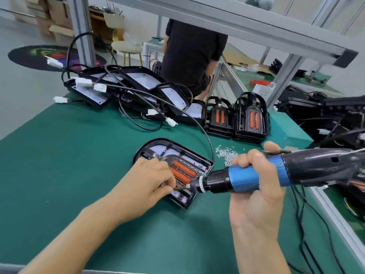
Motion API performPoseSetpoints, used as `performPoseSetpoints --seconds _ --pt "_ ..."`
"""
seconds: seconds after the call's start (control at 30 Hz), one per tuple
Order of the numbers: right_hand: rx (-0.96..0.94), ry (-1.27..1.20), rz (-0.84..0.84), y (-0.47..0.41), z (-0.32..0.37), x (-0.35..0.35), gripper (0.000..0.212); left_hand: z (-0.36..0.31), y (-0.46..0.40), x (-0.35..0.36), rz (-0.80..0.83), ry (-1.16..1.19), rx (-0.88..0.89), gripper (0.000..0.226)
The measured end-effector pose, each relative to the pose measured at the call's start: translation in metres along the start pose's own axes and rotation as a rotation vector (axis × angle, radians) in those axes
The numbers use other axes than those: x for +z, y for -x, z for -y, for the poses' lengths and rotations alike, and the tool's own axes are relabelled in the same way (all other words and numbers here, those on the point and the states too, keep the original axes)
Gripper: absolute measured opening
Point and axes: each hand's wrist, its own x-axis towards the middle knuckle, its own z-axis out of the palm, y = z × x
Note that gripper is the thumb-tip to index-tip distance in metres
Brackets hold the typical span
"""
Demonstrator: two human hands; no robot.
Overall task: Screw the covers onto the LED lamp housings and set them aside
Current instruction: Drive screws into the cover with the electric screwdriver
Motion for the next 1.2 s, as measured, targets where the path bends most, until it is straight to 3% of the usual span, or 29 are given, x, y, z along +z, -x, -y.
performPoseSetpoints --seconds 0.1,0.27,0.57,0.67,0.9,1.07,1.2 --pt "-0.008 0.048 0.021 0.004 -0.006 0.002 0.027 0.003 0.0 0.005 0.059 -0.084 0.011 0.01" --pt "-0.033 0.053 -0.023 0.0 -0.006 -0.001 0.026 0.006 0.002 0.004 0.047 -0.019 -0.058 0.01" --pt "-0.081 0.14 0.067 0.004 -0.004 -0.006 0.028 -0.005 -0.008 0.005 0.012 -0.334 0.066 0.012" --pt "-0.069 0.151 0.113 0.007 -0.003 -0.002 0.029 -0.005 -0.011 0.006 0.062 -0.381 0.06 0.022" --pt "-0.089 0.189 0.189 0.008 0.001 0.007 0.033 -0.005 -0.004 0.006 0.039 -0.284 0.057 0.023" --pt "-0.069 0.211 0.218 0.007 0.001 0.01 0.03 -0.006 -0.002 0.006 0.072 -0.3 0.026 0.037" --pt "-0.046 0.217 0.236 0.006 0.0 0.013 0.029 -0.007 0.0 0.007 0.068 -0.335 0.028 0.031"
